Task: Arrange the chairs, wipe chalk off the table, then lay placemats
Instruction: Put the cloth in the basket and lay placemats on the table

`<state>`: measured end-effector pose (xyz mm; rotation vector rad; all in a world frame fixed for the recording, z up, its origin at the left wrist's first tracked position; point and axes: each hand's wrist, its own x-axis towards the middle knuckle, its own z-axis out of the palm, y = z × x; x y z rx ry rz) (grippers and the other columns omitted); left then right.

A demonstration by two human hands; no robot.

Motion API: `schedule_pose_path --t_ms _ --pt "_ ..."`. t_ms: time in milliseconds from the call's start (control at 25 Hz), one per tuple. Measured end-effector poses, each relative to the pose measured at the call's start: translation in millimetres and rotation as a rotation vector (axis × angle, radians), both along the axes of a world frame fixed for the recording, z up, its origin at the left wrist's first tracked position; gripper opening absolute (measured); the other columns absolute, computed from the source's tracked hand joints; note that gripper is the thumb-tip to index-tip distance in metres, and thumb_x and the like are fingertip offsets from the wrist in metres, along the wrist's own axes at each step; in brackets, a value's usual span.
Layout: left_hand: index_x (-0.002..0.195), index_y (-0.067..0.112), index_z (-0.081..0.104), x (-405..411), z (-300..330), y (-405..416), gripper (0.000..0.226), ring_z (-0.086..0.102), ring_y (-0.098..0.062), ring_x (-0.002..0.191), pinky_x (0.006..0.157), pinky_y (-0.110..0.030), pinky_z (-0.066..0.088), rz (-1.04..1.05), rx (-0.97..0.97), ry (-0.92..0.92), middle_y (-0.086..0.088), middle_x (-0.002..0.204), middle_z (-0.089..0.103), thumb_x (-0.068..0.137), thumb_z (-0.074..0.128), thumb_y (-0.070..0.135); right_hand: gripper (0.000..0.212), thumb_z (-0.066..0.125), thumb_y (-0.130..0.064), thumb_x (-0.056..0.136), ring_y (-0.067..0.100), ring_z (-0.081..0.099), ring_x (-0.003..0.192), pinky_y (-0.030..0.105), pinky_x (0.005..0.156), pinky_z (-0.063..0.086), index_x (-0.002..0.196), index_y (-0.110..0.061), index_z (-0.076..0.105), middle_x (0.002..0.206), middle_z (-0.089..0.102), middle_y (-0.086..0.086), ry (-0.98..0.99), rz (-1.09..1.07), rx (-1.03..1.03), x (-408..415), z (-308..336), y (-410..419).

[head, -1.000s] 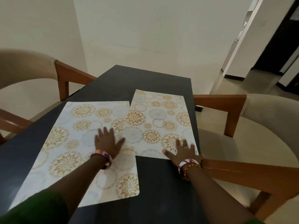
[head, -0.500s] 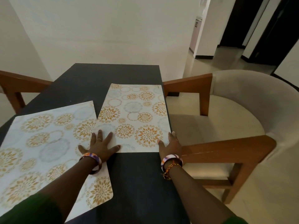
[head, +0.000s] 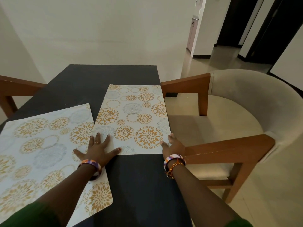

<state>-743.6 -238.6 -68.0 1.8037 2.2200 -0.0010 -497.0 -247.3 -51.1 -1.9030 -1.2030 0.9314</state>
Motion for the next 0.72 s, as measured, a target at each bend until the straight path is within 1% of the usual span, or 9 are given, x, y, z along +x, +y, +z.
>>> schedule_pose_path --t_ms 200,360,560,720 --pt "0.146 0.041 0.003 1.7 0.9 -3.1 0.087 -0.012 -0.023 0.144 0.104 -0.068 -0.004 -0.004 0.005 0.029 0.002 0.157 -0.010 0.074 0.030 0.081 0.047 0.056 -0.015 0.093 0.020 0.040 0.134 0.027 0.107 0.032 0.138 -0.006 0.045 0.151 0.034 -0.001 -0.019 -0.016 0.002 0.3 0.4 0.8" --pt "0.146 0.043 0.000 1.3 0.7 -3.6 0.087 -0.011 -0.023 0.144 0.105 -0.068 -0.001 -0.014 -0.012 0.061 0.002 0.157 -0.011 0.074 0.028 0.082 0.046 0.056 -0.015 0.093 0.021 0.040 0.135 0.029 0.107 0.033 0.137 -0.006 0.046 0.149 0.036 0.000 -0.026 -0.020 0.002 1.5 1.2 1.8" --pt "0.145 0.044 -0.001 2.8 1.6 -3.1 0.086 -0.012 -0.023 0.144 0.104 -0.069 -0.002 -0.014 -0.019 0.057 0.003 0.157 -0.011 0.074 0.027 0.082 0.045 0.057 -0.014 0.093 0.020 0.041 0.133 0.027 0.106 0.033 0.136 -0.006 0.047 0.148 0.038 0.000 -0.018 -0.029 0.011 2.9 1.1 2.4" --pt "0.145 0.044 -0.001 4.0 1.5 -4.1 0.086 -0.012 -0.023 0.144 0.104 -0.069 -0.003 -0.010 -0.016 0.059 0.003 0.157 -0.011 0.073 0.026 0.082 0.045 0.057 -0.012 0.092 0.020 0.041 0.133 0.028 0.106 0.033 0.135 -0.005 0.048 0.148 0.039 0.001 -0.002 -0.043 0.023 2.2 0.4 1.9"
